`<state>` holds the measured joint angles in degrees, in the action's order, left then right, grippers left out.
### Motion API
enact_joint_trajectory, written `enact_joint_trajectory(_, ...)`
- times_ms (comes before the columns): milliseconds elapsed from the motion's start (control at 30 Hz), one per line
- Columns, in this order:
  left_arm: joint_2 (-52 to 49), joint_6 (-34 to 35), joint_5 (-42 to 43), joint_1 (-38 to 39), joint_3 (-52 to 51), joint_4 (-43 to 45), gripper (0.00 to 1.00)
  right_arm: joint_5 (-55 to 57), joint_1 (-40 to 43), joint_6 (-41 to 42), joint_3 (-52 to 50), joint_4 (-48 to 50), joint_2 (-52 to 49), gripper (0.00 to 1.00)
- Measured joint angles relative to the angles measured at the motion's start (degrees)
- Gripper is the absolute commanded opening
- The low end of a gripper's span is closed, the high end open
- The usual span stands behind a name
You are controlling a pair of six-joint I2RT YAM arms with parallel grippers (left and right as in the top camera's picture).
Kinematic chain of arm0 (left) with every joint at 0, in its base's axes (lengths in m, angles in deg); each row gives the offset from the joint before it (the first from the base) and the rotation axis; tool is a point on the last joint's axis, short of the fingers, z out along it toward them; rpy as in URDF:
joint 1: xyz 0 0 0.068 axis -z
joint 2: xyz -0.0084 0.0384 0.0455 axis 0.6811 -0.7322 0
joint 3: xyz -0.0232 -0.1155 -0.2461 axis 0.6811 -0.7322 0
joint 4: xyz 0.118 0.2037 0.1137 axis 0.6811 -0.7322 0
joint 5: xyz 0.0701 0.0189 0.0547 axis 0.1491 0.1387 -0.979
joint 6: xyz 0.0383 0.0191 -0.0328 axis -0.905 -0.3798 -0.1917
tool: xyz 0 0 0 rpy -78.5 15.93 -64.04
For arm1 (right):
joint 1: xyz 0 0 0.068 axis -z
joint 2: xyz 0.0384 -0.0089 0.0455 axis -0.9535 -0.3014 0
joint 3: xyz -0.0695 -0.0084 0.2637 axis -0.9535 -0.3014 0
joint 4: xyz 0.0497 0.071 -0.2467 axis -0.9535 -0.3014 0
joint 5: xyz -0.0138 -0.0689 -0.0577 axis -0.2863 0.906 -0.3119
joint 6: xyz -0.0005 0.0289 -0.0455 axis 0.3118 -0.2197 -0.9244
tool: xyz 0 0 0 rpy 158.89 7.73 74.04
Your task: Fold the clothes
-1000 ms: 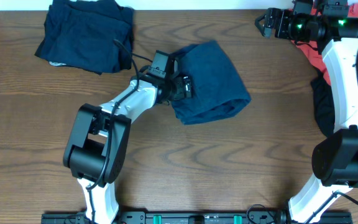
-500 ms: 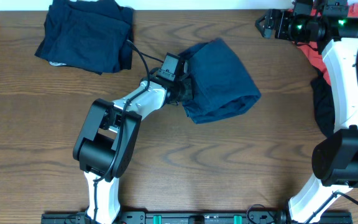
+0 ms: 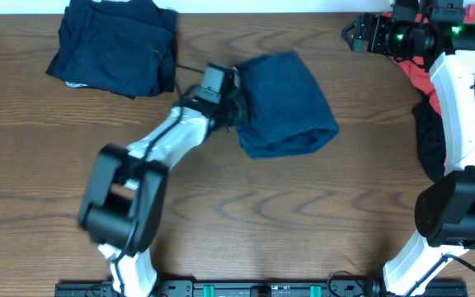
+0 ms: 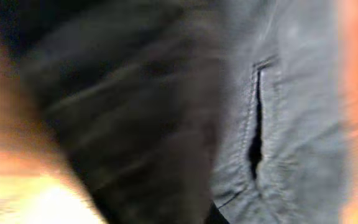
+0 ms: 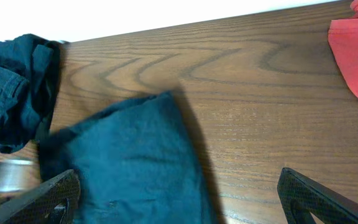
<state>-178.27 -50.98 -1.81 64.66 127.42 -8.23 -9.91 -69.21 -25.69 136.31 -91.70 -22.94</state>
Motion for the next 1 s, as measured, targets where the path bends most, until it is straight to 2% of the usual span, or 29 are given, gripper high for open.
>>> enact_joint_trajectory(233,10.1,1.1,-2.3,-2.8,0.0,3.0,0.06,0.2,0.2,0.0,0.0,0.0,0.0,0.99)
enact_joint_trajectory(567,11.0,3.4,-3.8,-4.3,0.0,6.3,0.06,0.2,0.2,0.0,0.0,-0.7,0.0,0.99)
enact_joint_trajectory(733,11.0,3.5,-4.3,-4.3,0.0,0.9,0.06,0.4,0.2,0.0,0.0,-0.9,0.0,0.99)
enact_joint_trajectory(933,11.0,6.1,-7.8,-4.3,0.0,-11.1,0.06,0.6,0.2,0.0,0.0,-0.9,0.0,0.99)
enact_joint_trajectory(1000,11.0,6.7,-9.0,-4.3,0.0,-13.9,0.11,0.7,0.2,0.0,0.0,-0.9,0.0,0.99)
